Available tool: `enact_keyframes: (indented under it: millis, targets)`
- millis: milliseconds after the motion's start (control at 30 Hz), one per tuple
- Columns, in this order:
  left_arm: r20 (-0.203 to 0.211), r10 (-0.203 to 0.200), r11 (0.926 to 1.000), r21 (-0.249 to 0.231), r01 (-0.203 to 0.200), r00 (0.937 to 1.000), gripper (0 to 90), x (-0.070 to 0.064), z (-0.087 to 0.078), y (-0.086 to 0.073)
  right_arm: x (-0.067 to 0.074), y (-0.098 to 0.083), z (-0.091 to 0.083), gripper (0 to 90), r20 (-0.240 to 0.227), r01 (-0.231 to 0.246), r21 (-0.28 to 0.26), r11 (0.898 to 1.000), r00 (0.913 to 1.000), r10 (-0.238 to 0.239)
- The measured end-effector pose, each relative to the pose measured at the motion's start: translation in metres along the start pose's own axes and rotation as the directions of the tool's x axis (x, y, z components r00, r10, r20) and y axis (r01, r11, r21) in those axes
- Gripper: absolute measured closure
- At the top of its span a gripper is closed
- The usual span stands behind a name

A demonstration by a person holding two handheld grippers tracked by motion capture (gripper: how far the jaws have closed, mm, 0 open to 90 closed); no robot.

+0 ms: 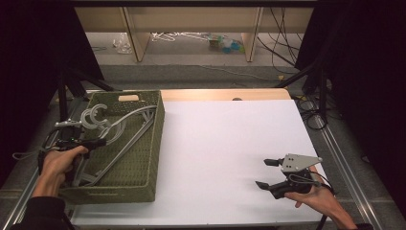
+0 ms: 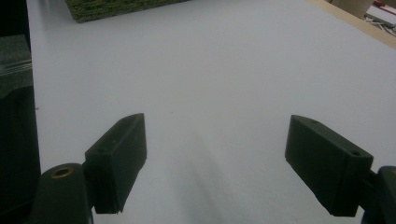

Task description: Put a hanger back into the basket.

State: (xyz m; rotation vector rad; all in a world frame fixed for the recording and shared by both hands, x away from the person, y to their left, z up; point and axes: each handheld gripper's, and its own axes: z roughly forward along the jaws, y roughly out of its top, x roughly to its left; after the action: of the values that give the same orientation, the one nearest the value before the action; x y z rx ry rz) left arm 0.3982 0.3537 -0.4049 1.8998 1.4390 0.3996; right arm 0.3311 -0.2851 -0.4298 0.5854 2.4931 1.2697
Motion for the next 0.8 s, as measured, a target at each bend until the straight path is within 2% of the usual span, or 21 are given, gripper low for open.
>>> enact_keyframes:
  millis: [100,133,167,200,267,300,333,367,400,500,533,600,633,700,733,800]
  targets:
    - [-0.046,-0.021,0.9997,-0.011,0.021,0.9987,73.9,0.002,0.000,-0.001,0.000,0.000,0.000,21.3,0.001,-0.001,0.002,1.000,1.0000,0.001]
    - [-0.057,-0.003,1.0000,0.008,0.004,0.9984,73.9,0.004,-0.001,-0.002,0.000,-0.001,0.001,21.2,0.000,-0.002,-0.005,1.000,1.0000,0.002]
    - [-0.064,-0.032,0.9993,-0.021,0.031,0.9974,73.8,0.002,0.000,-0.003,0.000,-0.001,0.001,21.2,0.004,-0.002,-0.012,1.000,1.0000,0.002]
    - [-0.070,-0.033,0.9994,-0.016,0.032,0.9970,73.9,0.004,-0.001,-0.003,0.000,-0.001,0.001,21.2,0.006,-0.002,-0.015,1.000,1.0000,0.002]
    - [-0.077,-0.059,0.9977,-0.037,0.056,0.9952,72.7,0.004,-0.003,-0.004,0.000,0.000,0.000,21.2,-0.001,-0.003,0.000,1.000,1.0000,0.003]
    - [-0.085,-0.033,0.9994,-0.014,0.032,0.9958,70.4,0.006,-0.006,-0.004,0.000,0.000,0.000,21.2,-0.001,-0.002,-0.001,1.000,1.0000,0.002]
    - [-0.096,-0.062,0.9969,-0.054,0.057,0.9935,68.7,0.002,-0.006,-0.003,0.000,0.000,0.000,21.2,-0.001,-0.003,-0.001,1.000,1.0000,0.003]
    - [-0.106,-0.027,0.9989,-0.041,0.022,0.9940,68.1,0.002,-0.011,-0.002,0.000,0.000,0.001,21.2,0.001,0.000,-0.009,1.000,1.0000,0.000]
    - [-0.108,-0.047,0.9960,-0.081,0.039,0.9931,66.3,-0.001,-0.012,-0.001,0.000,0.000,0.000,21.2,0.004,0.000,-0.007,1.000,1.0000,0.000]
    - [-0.105,-0.065,0.9892,-0.137,0.051,0.9924,58.1,-0.012,-0.021,0.003,0.000,-0.001,0.001,21.2,0.008,-0.001,-0.016,1.000,1.0000,0.001]
    - [-0.092,-0.059,0.9846,-0.169,0.043,0.9940,55.5,-0.018,-0.027,0.004,0.000,0.000,0.000,21.1,0.004,-0.001,-0.005,1.000,1.0000,0.001]
    - [-0.097,-0.040,0.9798,-0.199,0.020,0.9944,50.2,-0.028,-0.035,0.005,0.000,0.000,0.000,21.0,0.006,-0.003,-0.010,1.000,1.0000,0.004]
    - [-0.111,-0.016,0.9760,-0.217,-0.008,0.9937,48.3,-0.036,-0.040,0.005,-0.001,0.000,0.000,21.0,0.005,-0.005,-0.013,1.000,1.0000,0.005]
    - [-0.111,0.004,0.9718,-0.234,-0.030,0.9938,42.8,-0.047,-0.046,0.004,-0.001,0.000,0.000,20.9,0.006,-0.008,-0.014,1.000,1.0000,0.008]
    - [-0.111,0.002,0.9664,-0.255,-0.031,0.9938,41.0,-0.055,-0.050,0.003,-0.001,0.000,0.000,20.9,0.006,-0.007,-0.014,1.000,1.0000,0.007]
    - [-0.108,0.019,0.9630,-0.265,-0.047,0.9940,36.7,-0.064,-0.054,0.000,0.000,0.000,0.000,20.9,0.006,-0.006,-0.015,1.000,1.0000,0.006]
